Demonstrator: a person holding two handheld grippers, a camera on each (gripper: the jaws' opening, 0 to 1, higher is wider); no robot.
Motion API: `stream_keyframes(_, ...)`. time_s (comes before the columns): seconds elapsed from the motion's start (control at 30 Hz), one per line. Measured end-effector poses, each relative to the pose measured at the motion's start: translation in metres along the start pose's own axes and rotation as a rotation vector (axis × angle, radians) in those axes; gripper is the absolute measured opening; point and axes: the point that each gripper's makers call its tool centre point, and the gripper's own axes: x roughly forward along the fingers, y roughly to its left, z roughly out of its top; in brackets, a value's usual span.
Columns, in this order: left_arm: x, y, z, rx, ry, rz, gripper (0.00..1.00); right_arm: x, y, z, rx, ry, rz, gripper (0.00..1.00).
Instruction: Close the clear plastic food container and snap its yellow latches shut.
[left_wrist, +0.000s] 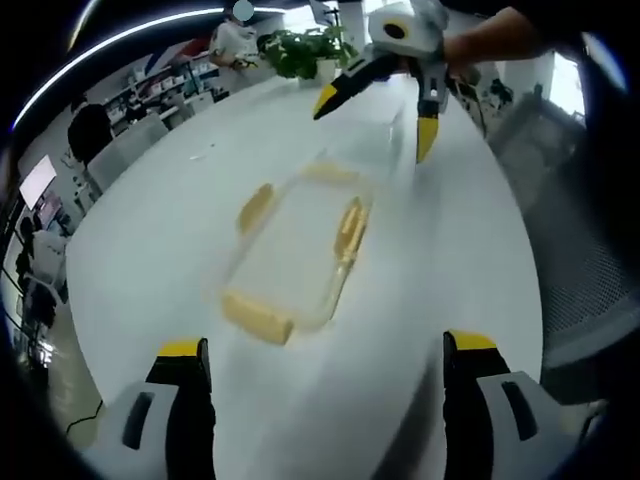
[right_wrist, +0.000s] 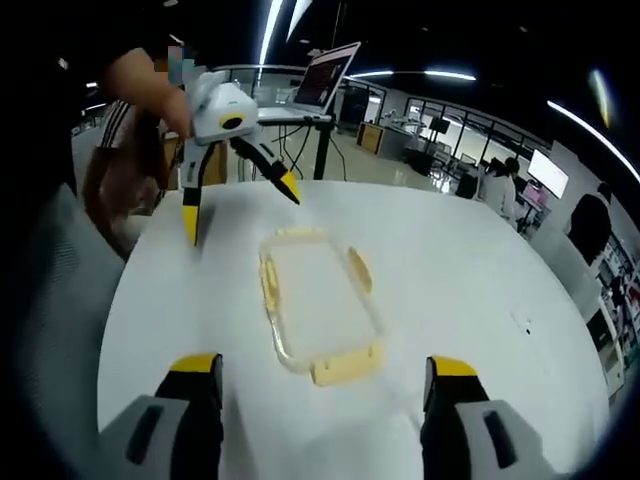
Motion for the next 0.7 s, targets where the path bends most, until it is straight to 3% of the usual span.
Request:
stream_keyframes(0.2, 0.001, 0.009, -0.004, 0.021, 0.015, -0.004, 0.92, 0.005, -0.002, -0.001, -0.049, 0.011, 0.025, 0.81)
stream_keyframes(0.3, 0.002, 0.009, -0.007, 0.069, 0.038, -0.024, 0.9, 0.009, -0.003, -0.002, -0.041, 0.011, 0.039, 0.82)
stream_keyframes(0.37, 0.002, 0.016, -0.01, 0.111, 0.071, 0.001, 0.87, 0.011, -0.006, 0.0, -0.062, 0.0, 0.03, 0.83)
stream_keyframes(0.47, 0.005, 0.024, -0.005, 0.1, 0.061, 0.009, 0.9, 0.014, -0.006, 0.003, -0.078, 0.0, 0.049, 0.8)
stream_keyframes(0.57, 0.008, 0.029, -0.004, 0.131, 0.085, -0.008, 0.88, 0.016, -0.008, 0.004, -0.15, 0.055, 0.071, 0.77)
stream_keyframes(0.7, 0.013, 0.038, 0.001, 0.158, 0.094, -0.037, 0.84, 0.023, -0.01, 0.001, -0.156, 0.097, 0.11, 0.71)
